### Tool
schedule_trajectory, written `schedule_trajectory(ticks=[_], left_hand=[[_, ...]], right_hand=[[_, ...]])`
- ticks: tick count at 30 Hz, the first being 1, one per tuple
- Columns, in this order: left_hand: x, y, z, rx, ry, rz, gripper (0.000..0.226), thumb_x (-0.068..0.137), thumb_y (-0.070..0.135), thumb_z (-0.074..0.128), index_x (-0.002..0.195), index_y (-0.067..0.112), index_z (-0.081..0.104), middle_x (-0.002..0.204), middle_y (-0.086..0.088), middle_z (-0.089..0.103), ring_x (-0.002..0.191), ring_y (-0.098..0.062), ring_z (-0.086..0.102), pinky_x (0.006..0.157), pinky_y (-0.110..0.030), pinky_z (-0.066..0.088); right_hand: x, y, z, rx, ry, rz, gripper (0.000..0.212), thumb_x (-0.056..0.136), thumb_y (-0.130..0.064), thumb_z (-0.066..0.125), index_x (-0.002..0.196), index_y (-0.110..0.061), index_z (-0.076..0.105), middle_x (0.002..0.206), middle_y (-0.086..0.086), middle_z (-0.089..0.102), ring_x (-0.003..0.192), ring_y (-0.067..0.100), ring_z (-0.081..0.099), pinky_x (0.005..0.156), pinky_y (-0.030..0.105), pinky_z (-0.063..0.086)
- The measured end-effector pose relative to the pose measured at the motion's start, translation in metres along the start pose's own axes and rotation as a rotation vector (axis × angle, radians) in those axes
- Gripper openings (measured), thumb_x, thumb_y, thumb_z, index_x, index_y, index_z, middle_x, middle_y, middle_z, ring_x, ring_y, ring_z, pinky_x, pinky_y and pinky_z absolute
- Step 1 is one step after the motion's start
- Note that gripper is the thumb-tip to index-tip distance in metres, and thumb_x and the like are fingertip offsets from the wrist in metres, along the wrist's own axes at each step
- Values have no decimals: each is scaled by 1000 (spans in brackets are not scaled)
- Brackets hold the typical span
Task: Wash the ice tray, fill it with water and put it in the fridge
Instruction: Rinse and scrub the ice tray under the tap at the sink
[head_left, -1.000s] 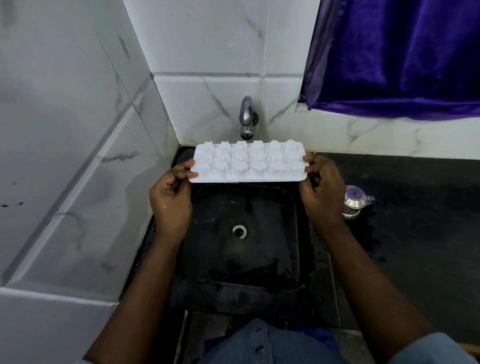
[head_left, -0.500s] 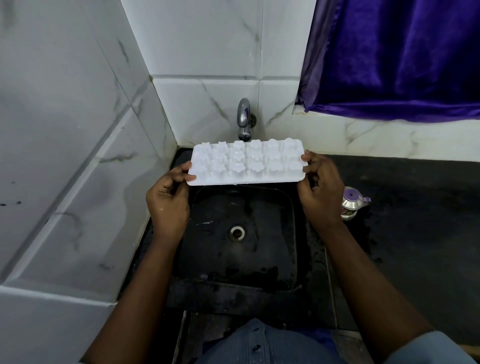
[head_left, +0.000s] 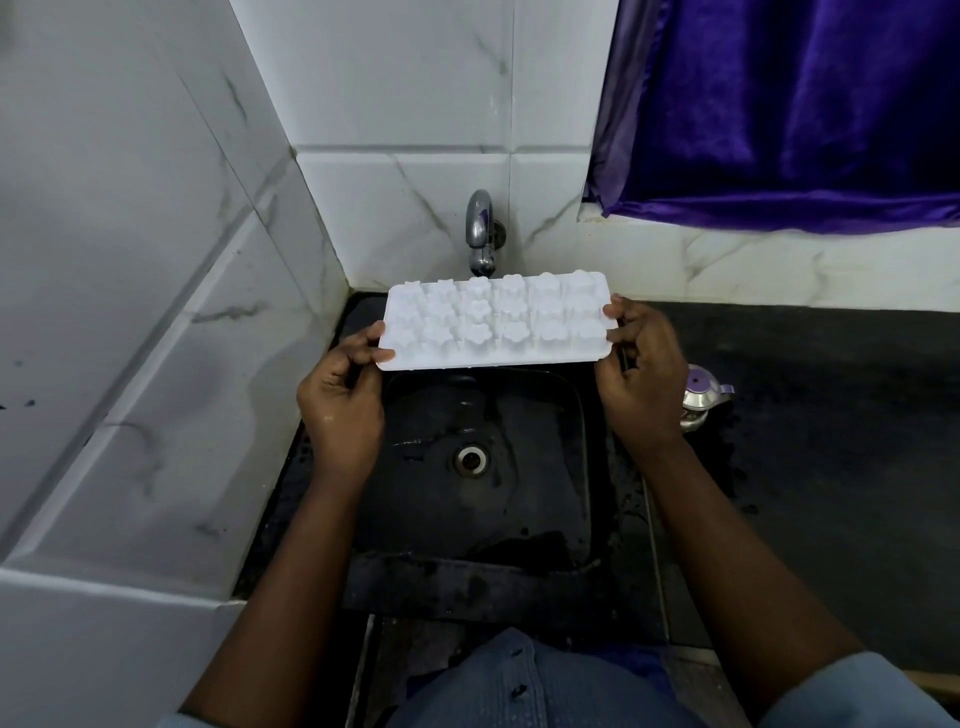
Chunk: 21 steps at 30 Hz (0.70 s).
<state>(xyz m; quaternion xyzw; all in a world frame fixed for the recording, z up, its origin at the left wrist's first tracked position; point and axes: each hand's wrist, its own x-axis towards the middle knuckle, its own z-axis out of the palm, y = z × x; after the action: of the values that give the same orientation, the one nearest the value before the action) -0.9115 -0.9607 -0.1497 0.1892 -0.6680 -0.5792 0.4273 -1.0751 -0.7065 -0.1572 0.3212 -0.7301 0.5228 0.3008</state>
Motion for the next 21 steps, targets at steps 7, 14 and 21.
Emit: schedule_trajectory(ticks=[7,14,21], left_hand=[[7,-5,1,-29,-43,0,29,101,-4,63,99,22,76,124,0,77,128,-21,69,108,-26,52],[27,-15,10,-45,-82,-86,26,103,3,65,118,22,75,116,8,80,115,-14,73,99,-24,56],[37,-37,18,-8,-104,-262,26,110,12,58,133,15,69,135,-11,72,128,-26,66,114,-55,51]], right_hand=[[0,0,3,284,-110,303,39,95,1,64,107,-36,65,114,1,71,109,20,70,92,34,57],[15,5,20,363,-93,583,31,95,-6,68,107,-34,67,101,-6,70,91,9,65,84,25,53],[24,22,59,379,-138,884,20,98,1,65,113,-12,67,113,11,74,98,15,66,90,30,53]])
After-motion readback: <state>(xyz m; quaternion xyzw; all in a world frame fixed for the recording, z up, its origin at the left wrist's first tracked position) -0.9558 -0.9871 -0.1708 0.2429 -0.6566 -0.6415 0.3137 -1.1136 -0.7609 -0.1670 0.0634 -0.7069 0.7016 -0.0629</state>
